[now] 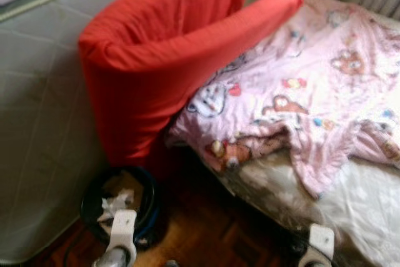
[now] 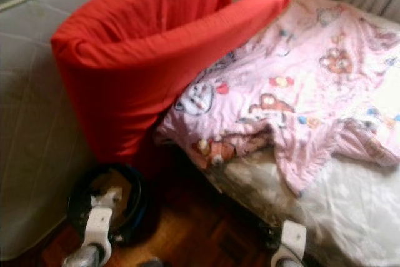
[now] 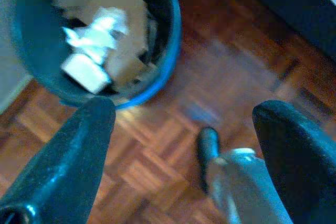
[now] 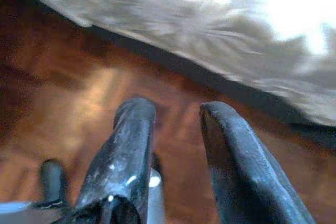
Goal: Clean up the room
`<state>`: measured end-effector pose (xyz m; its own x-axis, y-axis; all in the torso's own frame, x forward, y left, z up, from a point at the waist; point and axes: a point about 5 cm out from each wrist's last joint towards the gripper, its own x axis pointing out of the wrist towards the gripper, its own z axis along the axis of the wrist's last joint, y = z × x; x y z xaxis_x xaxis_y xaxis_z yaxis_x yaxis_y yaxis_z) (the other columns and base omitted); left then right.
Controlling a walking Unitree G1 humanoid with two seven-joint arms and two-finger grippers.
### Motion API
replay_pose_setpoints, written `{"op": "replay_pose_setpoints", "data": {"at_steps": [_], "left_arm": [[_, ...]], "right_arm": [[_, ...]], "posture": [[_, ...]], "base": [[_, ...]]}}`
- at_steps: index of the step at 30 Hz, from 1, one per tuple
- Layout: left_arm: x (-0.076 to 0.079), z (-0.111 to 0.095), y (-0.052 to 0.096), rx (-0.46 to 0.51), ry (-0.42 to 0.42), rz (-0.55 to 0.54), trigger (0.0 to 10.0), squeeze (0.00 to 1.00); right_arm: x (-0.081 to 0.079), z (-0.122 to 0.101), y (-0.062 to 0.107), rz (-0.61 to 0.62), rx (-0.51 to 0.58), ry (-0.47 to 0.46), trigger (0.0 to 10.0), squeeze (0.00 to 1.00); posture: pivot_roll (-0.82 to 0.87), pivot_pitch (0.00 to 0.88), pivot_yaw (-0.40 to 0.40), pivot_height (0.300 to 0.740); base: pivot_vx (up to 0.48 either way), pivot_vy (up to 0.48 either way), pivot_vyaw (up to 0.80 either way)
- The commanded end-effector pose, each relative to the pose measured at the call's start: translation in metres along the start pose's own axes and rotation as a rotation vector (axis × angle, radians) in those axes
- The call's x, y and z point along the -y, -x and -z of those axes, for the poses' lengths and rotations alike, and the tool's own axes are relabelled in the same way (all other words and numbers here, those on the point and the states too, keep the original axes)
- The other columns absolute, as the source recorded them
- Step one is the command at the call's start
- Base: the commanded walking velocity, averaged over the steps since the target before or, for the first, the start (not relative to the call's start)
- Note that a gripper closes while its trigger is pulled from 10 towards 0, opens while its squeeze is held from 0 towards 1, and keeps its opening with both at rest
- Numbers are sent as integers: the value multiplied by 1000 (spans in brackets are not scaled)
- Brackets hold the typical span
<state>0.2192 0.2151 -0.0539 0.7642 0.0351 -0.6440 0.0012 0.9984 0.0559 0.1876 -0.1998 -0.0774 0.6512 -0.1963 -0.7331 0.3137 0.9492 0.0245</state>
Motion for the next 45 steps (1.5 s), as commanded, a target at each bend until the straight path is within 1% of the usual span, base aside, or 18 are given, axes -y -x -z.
{"op": "replay_pose_setpoints", "data": {"at_steps": [1,11,13,16,23,27,30,31,33,35,36,38,39,40,41,42,44,45], "left_arm": [[4,9,2,-31,20,5,10000,0],[4,9,2,-29,19,5,10000,0],[4,9,2,-29,19,4,10000,0],[4,9,2,-29,18,4,10000,0],[3,9,2,-30,6,-3,10000,0],[2,5,1,-13,3,-3,10000,0],[0,-2,0,19,19,-10,10000,0],[-1,-7,-2,41,36,-16,10000,0],[-1,-9,-2,49,42,-18,10000,0],[-1,-22,-5,103,64,-16,10000,0],[-1,-22,-5,103,64,-16,10000,0],[0,-36,-7,162,92,-11,10000,0],[0,-37,-7,169,95,-11,10000,0],[0,-43,-8,194,101,-9,10000,0],[1,-50,-9,227,104,-3,10000,0],[2,-53,-9,240,101,1,10000,0],[4,-63,-10,288,99,13,10000,0],[4,-65,-10,301,101,14,10000,0]], "right_arm": [[13,7,2,33,-25,3,10000,0],[14,7,2,51,-32,-26,10000,0],[14,6,2,54,-31,-56,10000,0],[14,6,1,50,-32,-44,10000,0],[13,3,1,52,-23,-49,10000,0],[10,-4,-1,35,10,-36,10000,0],[7,-13,-3,26,49,-46,10000,0],[6,-17,-4,22,61,-36,10000,0],[6,-18,-4,21,63,-33,10000,0],[5,-32,-6,24,111,-40,10000,0],[5,-32,-6,24,111,-40,10000,0],[4,-45,-7,15,166,-42,10000,0],[4,-46,-8,13,173,-41,10000,0],[3,-54,-8,12,209,-44,10000,0],[3,-64,-8,12,258,-47,10000,0],[4,-69,-8,12,278,-49,10000,0],[5,-84,-8,13,348,-61,10000,0],[5,-87,-8,13,363,-60,10000,0]], "posture": [[133,178,26,740],[133,179,27,740],[134,179,27,740],[134,179,27,740],[134,181,28,740],[134,182,28,740],[134,183,28,740],[135,182,27,740],[135,182,27,740],[139,183,24,740],[139,183,24,740],[135,183,23,740],[135,183,23,740],[132,185,22,740],[132,184,20,740],[132,184,20,740],[131,184,18,740],[129,183,16,740]], "base": [[300,0,0],[300,0,0],[298,0,-775],[299,0,-762],[194,0,-748],[0,0,0],[0,0,0],[0,0,0],[0,0,0],[0,0,0],[0,0,0],[0,0,0],[0,0,0],[0,0,0],[0,0,0],[0,0,0],[0,0,0],[0,0,0]]}}
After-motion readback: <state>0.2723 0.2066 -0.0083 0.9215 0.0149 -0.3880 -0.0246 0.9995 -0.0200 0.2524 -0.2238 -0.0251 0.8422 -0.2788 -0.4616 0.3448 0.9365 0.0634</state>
